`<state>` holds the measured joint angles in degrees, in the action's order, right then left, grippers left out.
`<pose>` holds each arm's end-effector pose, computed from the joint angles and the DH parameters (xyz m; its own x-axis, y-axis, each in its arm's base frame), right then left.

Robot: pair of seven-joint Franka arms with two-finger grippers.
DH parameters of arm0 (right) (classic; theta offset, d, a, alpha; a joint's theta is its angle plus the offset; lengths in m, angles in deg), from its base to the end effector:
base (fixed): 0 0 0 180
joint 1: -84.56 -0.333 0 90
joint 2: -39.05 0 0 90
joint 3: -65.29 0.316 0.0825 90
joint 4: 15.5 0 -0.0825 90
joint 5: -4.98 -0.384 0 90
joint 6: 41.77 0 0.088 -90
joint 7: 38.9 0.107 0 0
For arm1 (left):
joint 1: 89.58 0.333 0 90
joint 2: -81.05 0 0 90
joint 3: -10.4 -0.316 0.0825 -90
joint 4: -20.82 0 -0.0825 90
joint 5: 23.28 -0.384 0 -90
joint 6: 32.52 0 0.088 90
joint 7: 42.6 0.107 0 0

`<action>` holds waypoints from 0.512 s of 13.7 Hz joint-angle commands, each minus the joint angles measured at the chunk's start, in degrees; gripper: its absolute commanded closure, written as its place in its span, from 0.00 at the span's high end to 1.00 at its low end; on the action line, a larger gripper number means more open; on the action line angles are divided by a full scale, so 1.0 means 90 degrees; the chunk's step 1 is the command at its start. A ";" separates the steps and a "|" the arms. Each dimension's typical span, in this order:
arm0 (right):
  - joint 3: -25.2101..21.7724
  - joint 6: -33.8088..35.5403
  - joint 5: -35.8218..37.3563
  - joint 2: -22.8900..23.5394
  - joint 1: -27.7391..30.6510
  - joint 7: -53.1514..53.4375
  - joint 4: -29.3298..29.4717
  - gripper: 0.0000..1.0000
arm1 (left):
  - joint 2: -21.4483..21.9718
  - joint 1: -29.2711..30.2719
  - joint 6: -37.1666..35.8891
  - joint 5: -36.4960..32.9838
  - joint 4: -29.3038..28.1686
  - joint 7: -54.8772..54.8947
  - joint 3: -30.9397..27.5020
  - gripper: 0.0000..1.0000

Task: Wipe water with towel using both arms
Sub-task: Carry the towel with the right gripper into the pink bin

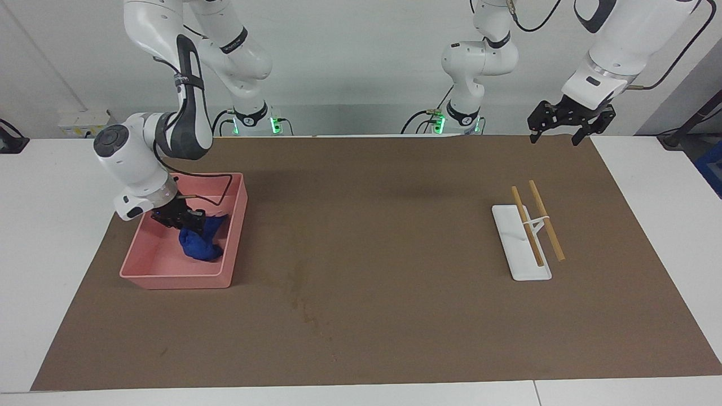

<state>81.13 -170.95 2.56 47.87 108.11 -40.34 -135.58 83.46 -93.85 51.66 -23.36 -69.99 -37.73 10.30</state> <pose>0.5637 -0.0778 0.3524 0.9902 -0.1392 0.0110 -0.1380 -0.9876 -0.0745 0.5292 -0.0384 0.6322 0.9849 -0.1568 -0.0734 -0.1569 -0.9876 0.0049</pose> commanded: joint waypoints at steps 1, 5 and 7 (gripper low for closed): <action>0.0037 0.0571 -0.0034 -0.0315 0.0000 0.0101 0.0245 1.00 | 0.0025 -0.0063 -0.0095 -0.0099 0.0002 0.0094 -0.0067 1.00; 0.0086 0.1480 0.0093 -0.0910 -0.0302 0.0598 0.0627 1.00 | 0.0025 -0.0063 -0.0095 -0.0109 -0.0007 0.0094 -0.0067 1.00; 0.0115 0.1939 0.0161 -0.1125 -0.0662 0.0910 0.0841 1.00 | 0.0025 -0.0063 -0.0095 -0.0099 0.0002 0.0094 -0.0067 1.00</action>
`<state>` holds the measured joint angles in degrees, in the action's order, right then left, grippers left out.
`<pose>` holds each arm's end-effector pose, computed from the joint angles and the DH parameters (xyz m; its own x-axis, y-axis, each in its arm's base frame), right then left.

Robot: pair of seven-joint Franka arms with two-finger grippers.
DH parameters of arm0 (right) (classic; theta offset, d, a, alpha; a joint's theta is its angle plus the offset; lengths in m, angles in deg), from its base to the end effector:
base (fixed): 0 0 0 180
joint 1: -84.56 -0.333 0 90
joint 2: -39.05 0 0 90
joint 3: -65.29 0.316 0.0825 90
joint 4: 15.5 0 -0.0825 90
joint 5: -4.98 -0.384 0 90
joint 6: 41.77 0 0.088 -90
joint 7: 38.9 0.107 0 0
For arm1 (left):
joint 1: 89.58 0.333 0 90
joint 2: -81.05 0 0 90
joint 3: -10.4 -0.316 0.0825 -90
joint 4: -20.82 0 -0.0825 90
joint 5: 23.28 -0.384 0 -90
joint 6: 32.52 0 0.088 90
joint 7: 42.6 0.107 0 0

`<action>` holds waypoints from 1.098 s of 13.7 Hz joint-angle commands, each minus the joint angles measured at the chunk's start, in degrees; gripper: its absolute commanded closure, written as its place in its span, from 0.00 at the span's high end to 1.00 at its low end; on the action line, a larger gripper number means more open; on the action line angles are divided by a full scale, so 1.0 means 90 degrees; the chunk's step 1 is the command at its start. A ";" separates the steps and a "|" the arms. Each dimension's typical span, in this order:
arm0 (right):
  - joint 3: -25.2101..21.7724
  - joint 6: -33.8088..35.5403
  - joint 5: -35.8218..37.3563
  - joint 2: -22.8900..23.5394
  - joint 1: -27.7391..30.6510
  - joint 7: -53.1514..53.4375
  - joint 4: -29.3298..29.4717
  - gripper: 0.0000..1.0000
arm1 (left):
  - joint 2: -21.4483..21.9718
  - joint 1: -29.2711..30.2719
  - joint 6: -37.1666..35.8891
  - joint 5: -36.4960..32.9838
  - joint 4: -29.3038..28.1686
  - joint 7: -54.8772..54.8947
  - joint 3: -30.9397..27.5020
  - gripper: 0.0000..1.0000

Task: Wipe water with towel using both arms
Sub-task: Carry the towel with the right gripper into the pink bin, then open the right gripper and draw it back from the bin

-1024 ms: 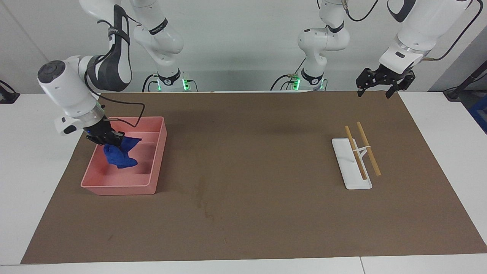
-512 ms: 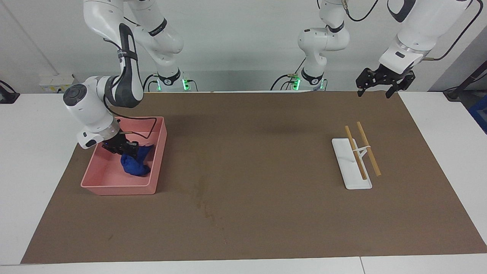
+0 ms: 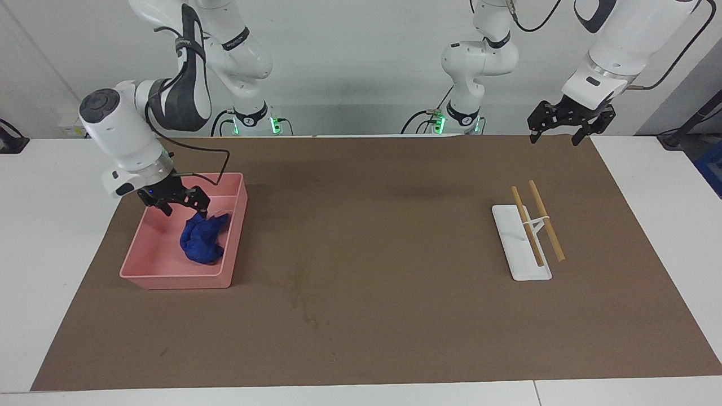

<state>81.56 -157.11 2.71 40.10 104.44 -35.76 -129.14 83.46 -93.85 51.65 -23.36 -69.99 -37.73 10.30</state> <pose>0.5598 -0.0336 0.4565 0.9909 -0.1344 0.0094 -0.1339 -0.9901 -0.0417 0.5292 -0.0384 0.6322 0.9849 -0.1568 -0.0736 -0.1569 -0.9876 0.0049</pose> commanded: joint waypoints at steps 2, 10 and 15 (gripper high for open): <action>0.0077 0.0832 0.0233 -0.0283 -0.0537 0.0967 0.0534 1.00 | 0.0025 -0.0063 -0.0094 -0.0099 0.0002 0.0093 -0.0067 1.00; 0.0107 0.1956 0.0595 0.0078 -0.1350 0.1907 0.2342 1.00 | 0.0025 -0.0063 -0.0094 -0.0099 0.0002 0.0093 -0.0067 1.00; -0.0020 0.3039 0.0595 -0.0068 -0.1213 0.1810 0.3056 1.00 | 0.0025 -0.0063 -0.0094 -0.0099 -0.0007 0.0093 -0.0067 1.00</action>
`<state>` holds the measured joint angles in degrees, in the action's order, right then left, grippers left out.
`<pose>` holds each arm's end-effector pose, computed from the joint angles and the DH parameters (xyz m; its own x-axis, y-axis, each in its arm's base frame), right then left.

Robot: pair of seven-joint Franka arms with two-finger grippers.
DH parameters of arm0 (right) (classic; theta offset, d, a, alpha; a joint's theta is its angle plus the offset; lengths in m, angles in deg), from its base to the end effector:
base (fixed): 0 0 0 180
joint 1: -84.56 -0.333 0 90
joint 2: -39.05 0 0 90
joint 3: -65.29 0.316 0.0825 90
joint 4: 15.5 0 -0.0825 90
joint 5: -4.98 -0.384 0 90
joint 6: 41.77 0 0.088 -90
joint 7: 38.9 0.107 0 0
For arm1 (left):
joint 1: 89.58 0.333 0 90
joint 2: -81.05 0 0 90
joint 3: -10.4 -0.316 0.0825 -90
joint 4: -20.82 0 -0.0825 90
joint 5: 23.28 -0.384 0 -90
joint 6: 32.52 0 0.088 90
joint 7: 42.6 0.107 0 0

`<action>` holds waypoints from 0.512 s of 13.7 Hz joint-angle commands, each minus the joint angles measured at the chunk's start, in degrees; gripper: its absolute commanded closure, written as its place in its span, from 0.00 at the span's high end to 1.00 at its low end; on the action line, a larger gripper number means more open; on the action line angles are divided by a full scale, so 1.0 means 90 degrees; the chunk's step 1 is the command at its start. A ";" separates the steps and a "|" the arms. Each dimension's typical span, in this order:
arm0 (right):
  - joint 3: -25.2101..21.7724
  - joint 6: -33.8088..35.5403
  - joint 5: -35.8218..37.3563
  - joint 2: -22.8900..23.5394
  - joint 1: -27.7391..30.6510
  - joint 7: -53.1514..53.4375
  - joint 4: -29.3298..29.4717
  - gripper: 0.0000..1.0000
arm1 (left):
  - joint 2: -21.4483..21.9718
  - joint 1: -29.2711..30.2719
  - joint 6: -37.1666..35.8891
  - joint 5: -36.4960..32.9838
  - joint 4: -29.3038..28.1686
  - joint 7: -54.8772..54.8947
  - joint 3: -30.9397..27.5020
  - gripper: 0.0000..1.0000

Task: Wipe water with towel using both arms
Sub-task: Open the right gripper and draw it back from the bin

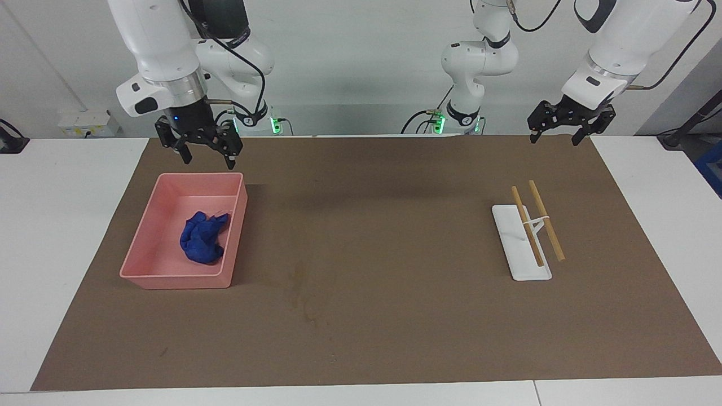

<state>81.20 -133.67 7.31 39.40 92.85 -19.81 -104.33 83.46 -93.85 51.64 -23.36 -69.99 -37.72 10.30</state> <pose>0.5558 0.0696 0.6340 0.9786 -0.1976 0.0578 -0.1991 -0.9798 0.0212 0.5291 -0.0384 0.6322 0.9848 -0.1570 -0.0738 -0.1570 -0.9876 0.0050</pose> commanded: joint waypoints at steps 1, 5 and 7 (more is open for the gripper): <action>0.0000 0.0591 0.0083 -0.0136 0.0075 0.0017 0.0290 1.00 | 0.0025 -0.0063 -0.0093 -0.0109 0.0002 0.0092 -0.0067 1.00; -0.0282 0.0973 -0.0181 -0.0215 0.0066 -0.0227 0.0387 1.00 | 0.0025 -0.0063 -0.0093 -0.0099 0.0002 0.0092 -0.0067 1.00; -0.0544 0.1245 -0.0171 -0.0322 -0.0177 -0.0334 0.0329 1.00 | 0.0025 -0.0092 -0.0074 -0.0099 0.0002 0.0083 -0.0057 1.00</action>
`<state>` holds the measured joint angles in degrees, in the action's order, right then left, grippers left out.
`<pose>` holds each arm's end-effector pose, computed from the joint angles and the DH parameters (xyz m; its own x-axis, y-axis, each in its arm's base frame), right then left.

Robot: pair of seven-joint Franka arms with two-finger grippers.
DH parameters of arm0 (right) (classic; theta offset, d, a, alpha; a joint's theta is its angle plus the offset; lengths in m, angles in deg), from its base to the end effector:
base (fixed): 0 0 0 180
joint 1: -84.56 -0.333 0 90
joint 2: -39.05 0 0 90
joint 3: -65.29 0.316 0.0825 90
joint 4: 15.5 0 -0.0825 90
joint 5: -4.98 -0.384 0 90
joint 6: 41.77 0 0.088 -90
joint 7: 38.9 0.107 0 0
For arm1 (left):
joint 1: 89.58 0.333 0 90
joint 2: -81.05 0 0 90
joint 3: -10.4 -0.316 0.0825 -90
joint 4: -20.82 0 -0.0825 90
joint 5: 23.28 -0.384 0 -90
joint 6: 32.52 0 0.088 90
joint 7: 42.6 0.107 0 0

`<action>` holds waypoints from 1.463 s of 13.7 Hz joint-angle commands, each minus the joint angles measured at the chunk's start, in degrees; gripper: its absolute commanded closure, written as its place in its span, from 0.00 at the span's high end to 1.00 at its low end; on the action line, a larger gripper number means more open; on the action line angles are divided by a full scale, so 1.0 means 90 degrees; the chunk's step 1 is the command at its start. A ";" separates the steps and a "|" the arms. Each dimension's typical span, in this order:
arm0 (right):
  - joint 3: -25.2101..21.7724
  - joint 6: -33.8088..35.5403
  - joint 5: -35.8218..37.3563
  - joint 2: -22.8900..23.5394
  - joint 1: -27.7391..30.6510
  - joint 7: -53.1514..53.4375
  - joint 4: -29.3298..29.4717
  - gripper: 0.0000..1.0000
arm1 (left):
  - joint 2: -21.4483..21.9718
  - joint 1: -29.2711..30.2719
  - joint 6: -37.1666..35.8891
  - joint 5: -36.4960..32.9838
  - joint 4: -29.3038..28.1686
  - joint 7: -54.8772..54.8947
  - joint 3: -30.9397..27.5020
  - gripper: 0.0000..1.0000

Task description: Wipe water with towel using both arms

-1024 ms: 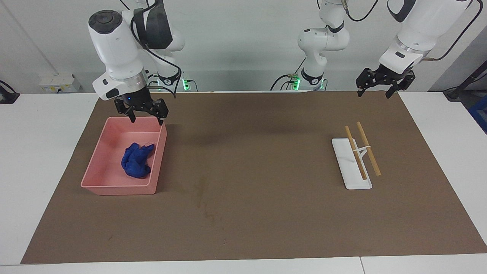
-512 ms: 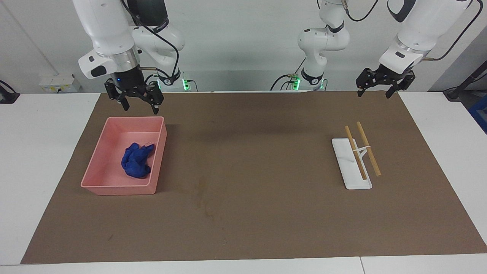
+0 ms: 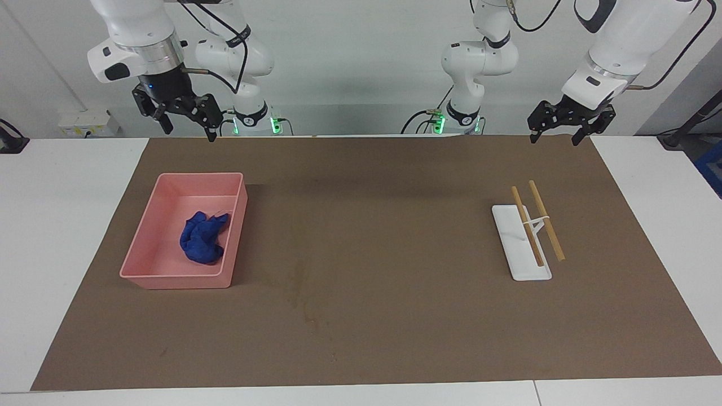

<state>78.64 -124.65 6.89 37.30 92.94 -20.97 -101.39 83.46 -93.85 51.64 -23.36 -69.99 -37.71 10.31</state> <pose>0.5304 0.0445 0.6634 0.9735 -0.2283 -0.0092 -0.2277 -0.9727 0.0452 0.5291 -0.0385 0.6322 0.9848 -0.1573 -0.0738 -0.1574 -0.9875 0.0050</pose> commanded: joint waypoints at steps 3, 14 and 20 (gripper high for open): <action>-0.0760 0.0381 -0.0134 -0.0177 -0.0541 -0.0575 -0.0144 1.00 | 0.0016 -0.0005 -0.0006 -0.0099 0.0002 0.0149 -0.0058 1.00; -0.1161 0.0264 -0.0252 -0.0245 -0.0883 -0.0879 -0.0291 1.00 | 0.0015 0.0474 -0.0034 0.0018 -0.0017 0.0092 0.0401 1.00; -0.1161 0.0264 -0.0252 -0.0265 -0.0912 -0.0801 -0.0359 1.00 | 0.0015 0.0561 0.0053 0.0173 0.0061 0.0092 0.0401 1.00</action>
<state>69.07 -121.48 5.79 36.52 85.25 -27.29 -102.61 83.37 -89.88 52.24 -23.06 -69.86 -37.41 13.43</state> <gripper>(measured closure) 0.000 0.000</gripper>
